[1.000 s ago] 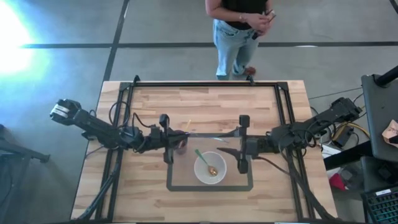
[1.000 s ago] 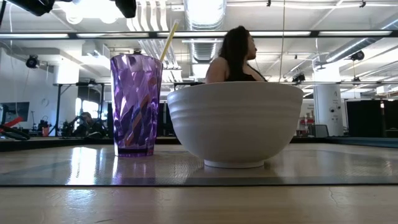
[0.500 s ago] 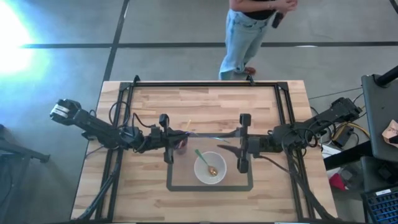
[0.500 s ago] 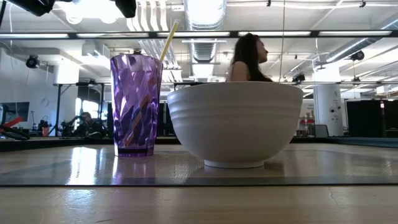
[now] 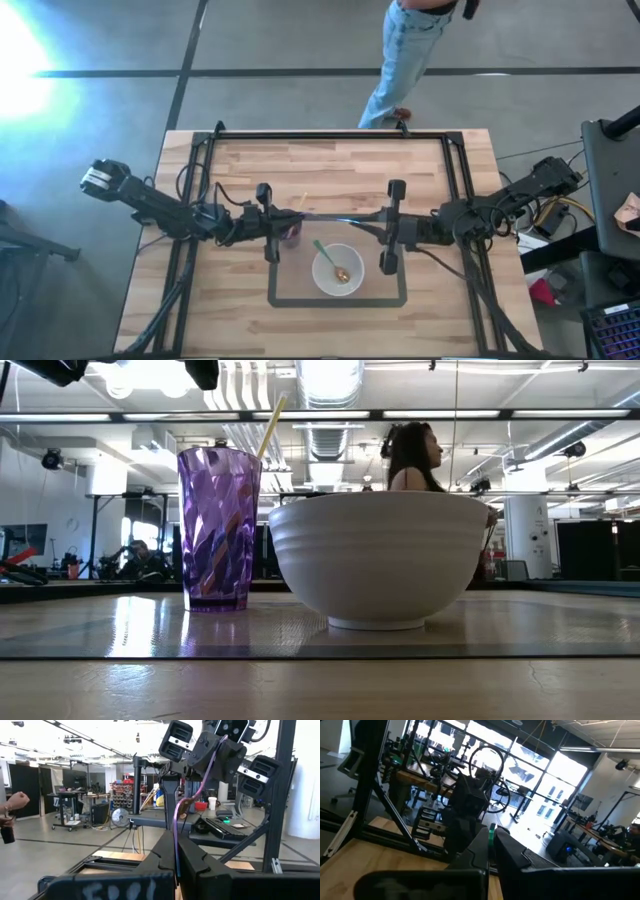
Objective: Pick & Place Utensil
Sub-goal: Put the purple fork into the white bowl on the transparent mat
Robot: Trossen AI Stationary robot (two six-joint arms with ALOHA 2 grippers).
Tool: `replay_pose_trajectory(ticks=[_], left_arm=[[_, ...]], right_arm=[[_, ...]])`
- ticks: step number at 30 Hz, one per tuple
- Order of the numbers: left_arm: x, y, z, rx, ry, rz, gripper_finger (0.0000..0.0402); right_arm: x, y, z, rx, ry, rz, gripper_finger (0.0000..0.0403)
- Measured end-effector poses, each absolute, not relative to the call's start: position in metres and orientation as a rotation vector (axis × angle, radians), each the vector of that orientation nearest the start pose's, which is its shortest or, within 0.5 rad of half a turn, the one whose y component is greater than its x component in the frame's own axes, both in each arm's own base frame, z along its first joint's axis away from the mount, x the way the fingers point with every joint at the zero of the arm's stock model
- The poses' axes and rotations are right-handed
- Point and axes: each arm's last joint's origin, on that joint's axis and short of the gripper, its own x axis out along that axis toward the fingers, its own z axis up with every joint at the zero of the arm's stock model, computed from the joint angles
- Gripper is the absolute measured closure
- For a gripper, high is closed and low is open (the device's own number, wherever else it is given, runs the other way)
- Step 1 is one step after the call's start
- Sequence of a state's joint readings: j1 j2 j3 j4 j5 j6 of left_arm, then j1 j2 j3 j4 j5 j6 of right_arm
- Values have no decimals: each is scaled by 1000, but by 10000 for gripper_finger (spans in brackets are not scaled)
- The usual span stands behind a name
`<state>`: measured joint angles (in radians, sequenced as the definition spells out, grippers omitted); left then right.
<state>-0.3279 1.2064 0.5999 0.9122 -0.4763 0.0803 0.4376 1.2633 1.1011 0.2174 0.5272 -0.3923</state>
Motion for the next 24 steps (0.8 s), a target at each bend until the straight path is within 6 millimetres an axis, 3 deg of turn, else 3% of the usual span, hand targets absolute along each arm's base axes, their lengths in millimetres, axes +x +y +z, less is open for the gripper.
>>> replay_pose_trajectory(ticks=[11,24], left_arm=[[242,-68,286,-34,-255,157,390],[242,-69,285,8,-239,156,274]], right_arm=[[264,106,376,-354,-17,-106,392],[264,106,369,-376,40,-114,392]])
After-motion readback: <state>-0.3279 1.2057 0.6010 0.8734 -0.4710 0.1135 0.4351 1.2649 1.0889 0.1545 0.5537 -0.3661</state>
